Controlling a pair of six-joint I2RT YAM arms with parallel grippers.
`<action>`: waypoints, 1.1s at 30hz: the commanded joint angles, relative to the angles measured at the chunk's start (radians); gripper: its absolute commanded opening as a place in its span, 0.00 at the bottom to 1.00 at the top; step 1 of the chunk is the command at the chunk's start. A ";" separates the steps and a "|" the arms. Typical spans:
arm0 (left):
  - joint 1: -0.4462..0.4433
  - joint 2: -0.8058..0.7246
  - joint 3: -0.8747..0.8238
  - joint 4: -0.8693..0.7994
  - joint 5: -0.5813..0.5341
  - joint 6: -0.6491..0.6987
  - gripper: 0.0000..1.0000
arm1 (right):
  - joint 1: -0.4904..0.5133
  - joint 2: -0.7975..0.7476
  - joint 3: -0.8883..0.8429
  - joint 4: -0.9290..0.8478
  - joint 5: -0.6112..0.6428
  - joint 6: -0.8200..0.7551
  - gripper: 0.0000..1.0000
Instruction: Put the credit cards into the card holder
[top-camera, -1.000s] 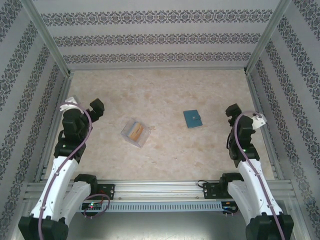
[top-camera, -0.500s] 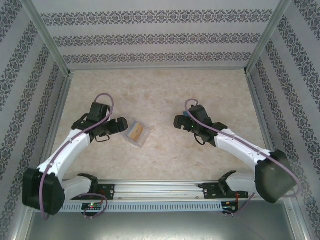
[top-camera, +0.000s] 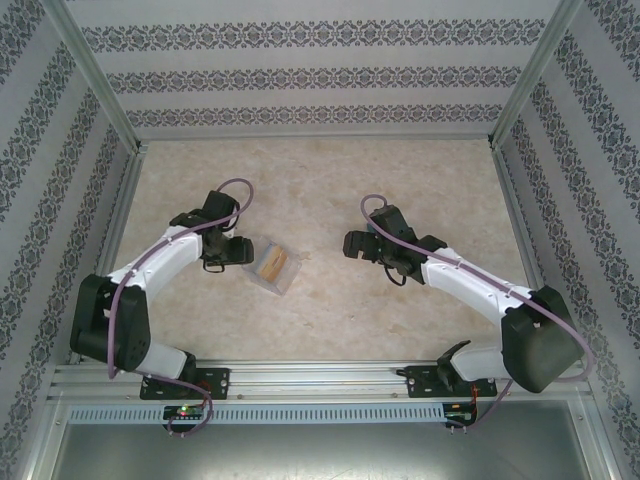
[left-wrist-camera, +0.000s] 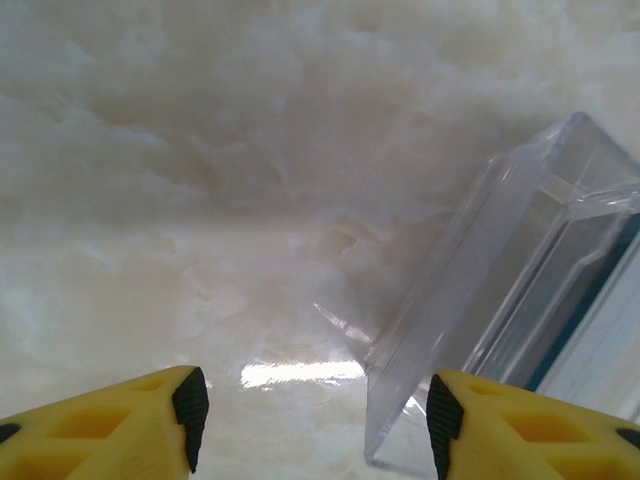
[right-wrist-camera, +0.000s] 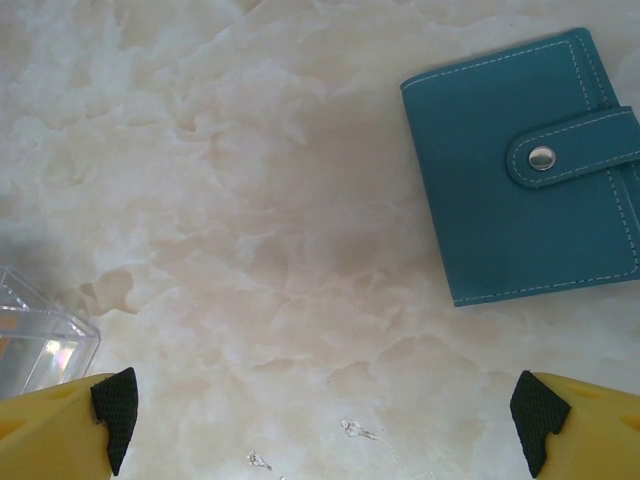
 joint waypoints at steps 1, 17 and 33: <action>-0.007 0.024 0.026 -0.016 0.064 0.058 0.54 | -0.006 -0.037 0.009 -0.023 0.035 -0.004 0.98; -0.011 0.119 0.064 -0.029 0.144 0.049 0.26 | -0.053 -0.139 -0.071 0.003 0.065 0.007 0.98; -0.056 0.119 0.095 -0.039 0.104 -0.010 0.03 | -0.087 -0.177 -0.119 0.028 0.052 0.031 0.98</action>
